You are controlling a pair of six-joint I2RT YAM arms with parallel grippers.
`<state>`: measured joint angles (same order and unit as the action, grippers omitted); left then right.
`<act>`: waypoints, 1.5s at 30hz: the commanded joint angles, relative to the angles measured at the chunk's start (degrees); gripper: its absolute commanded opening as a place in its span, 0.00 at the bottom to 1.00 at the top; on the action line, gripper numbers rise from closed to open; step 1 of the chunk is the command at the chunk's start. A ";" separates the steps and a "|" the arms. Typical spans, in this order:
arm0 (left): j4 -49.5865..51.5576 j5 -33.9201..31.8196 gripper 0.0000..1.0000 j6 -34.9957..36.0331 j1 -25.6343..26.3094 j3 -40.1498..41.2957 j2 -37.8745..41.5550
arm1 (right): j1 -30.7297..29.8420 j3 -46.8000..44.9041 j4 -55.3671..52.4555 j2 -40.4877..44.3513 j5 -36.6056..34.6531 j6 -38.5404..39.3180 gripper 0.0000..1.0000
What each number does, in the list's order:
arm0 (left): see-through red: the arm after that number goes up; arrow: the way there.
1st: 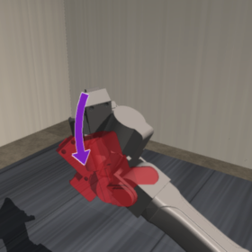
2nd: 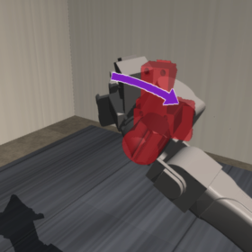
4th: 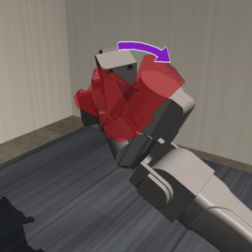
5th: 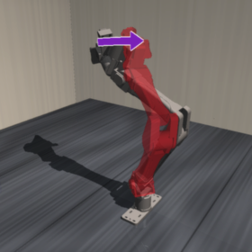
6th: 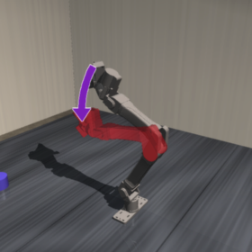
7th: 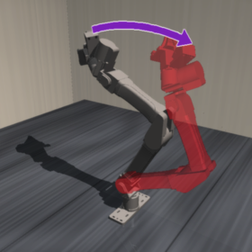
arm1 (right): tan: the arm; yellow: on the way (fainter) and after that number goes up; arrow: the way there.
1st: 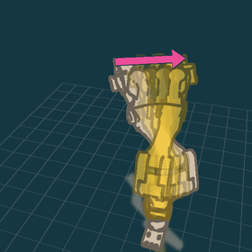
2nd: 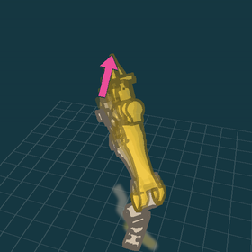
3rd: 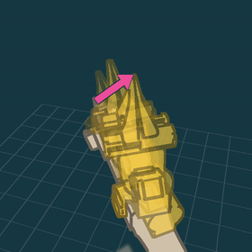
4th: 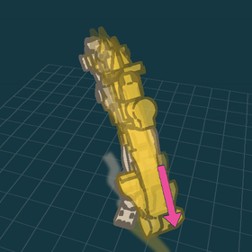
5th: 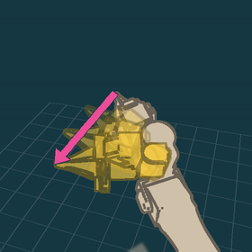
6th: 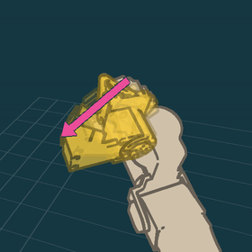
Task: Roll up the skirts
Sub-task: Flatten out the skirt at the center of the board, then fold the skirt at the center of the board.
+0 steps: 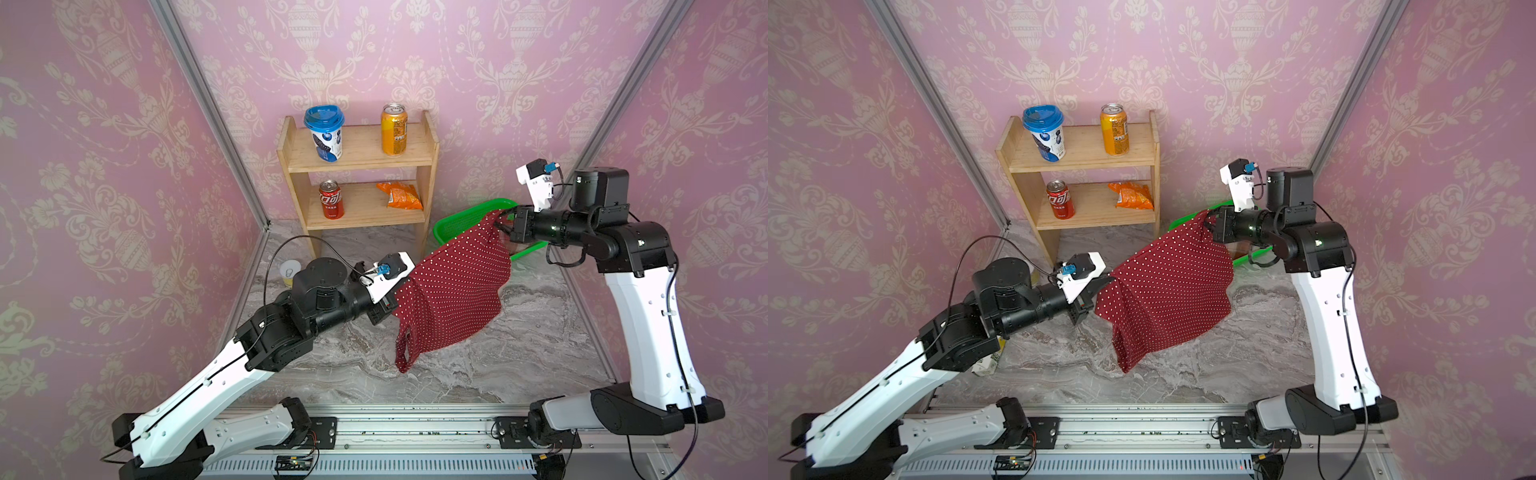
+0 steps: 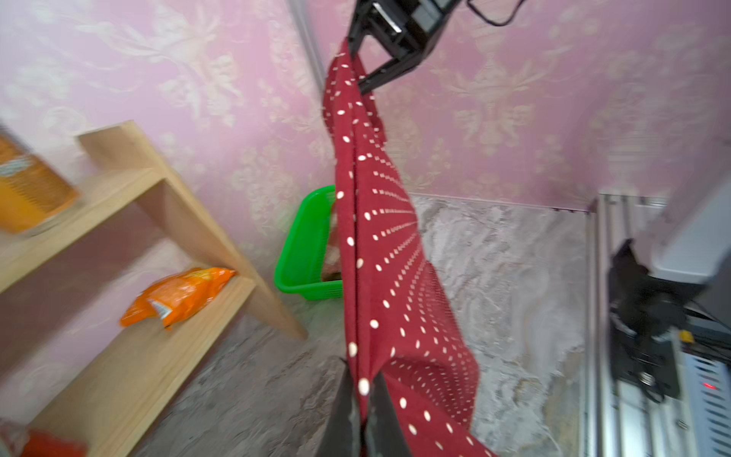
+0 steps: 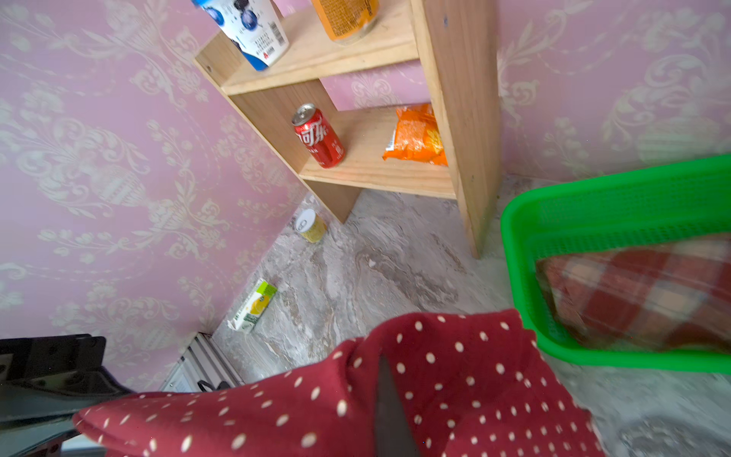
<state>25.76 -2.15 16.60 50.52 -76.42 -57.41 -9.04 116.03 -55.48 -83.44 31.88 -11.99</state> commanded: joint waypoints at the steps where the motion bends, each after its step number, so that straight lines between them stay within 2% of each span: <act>1: -2.86 -18.08 0.00 2.06 -4.67 2.10 4.77 | 2.37 -0.42 19.98 -6.62 -5.45 -7.32 0.00; 4: -6.14 -20.49 0.00 3.65 -8.77 0.54 3.39 | 0.54 7.67 21.26 -12.98 -3.19 -8.70 0.00; 6: -7.12 -19.24 0.00 4.61 -10.66 -1.68 2.07 | -0.08 16.37 18.84 -18.17 -2.25 -9.06 0.00; 10: -0.55 -11.03 0.00 5.38 -11.35 -9.51 -1.04 | 0.03 35.96 10.79 -27.18 -0.70 -8.54 0.00; 13: 6.58 -2.43 0.00 3.44 -11.28 -11.34 -1.88 | 1.02 40.67 7.56 -29.28 1.96 -7.98 0.00; 15: 10.66 4.28 0.00 1.37 -10.70 -9.74 -1.41 | 1.30 36.35 5.88 -27.15 2.40 -5.43 0.00; 16: 12.38 7.66 0.00 0.31 -9.61 -7.99 -1.17 | 1.29 30.94 6.05 -24.67 2.21 -3.63 0.00; 18: 13.61 11.62 0.00 -1.10 -5.60 -2.89 -0.33 | 1.55 13.85 11.72 -16.91 1.40 -1.76 0.00; 20: 9.58 12.28 0.00 -3.82 0.88 5.50 1.30 | 3.35 -6.71 20.97 -7.36 1.08 -1.72 0.00; 23: 1.36 13.11 0.00 -9.61 8.42 15.97 1.12 | 7.23 -28.49 26.85 3.83 -0.25 -0.77 0.00; 26: -7.67 14.82 0.00 -15.19 15.07 23.76 -2.84 | 9.27 -44.11 29.56 12.44 -2.84 -0.19 0.00; 28: -11.54 15.19 0.00 -16.77 18.75 25.79 -7.06 | 9.48 -51.34 30.04 16.15 -4.07 0.19 0.00; 31: -16.29 17.41 0.00 -19.75 20.77 26.82 -11.47 | 9.71 -56.16 29.37 19.32 -6.16 0.88 0.00; 35: -20.37 17.02 0.00 -21.76 21.02 27.94 -11.98 | 9.63 -55.66 27.98 18.92 -6.10 2.30 0.00; 39: -22.66 9.47 0.00 -23.81 20.61 31.67 -8.04 | 7.97 -52.54 27.91 15.53 -4.36 3.64 0.00; 45: -23.27 -0.79 0.00 -32.85 20.59 41.48 -1.44 | -0.44 -46.72 30.17 8.52 -4.34 6.31 0.00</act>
<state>-1.41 -0.71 -10.46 69.89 -38.57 -60.99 -7.97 64.71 -34.17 -72.31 32.56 -7.53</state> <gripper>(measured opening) 0.051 0.050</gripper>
